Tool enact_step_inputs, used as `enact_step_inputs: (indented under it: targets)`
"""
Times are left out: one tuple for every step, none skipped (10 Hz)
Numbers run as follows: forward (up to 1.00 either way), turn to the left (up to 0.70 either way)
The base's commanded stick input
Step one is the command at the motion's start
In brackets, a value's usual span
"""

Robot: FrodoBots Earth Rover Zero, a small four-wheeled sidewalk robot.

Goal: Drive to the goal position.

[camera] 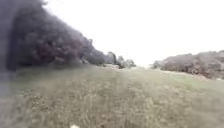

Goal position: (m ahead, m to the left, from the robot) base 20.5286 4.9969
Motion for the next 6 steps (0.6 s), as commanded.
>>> enact_step_inputs:
  targets:
    - [0.85, 0.00]
    - [0.85, 0.00]
    - [0.85, 0.00]
    - [0.85, 0.00]
    - [0.85, 0.00]
    - [0.85, 0.00]
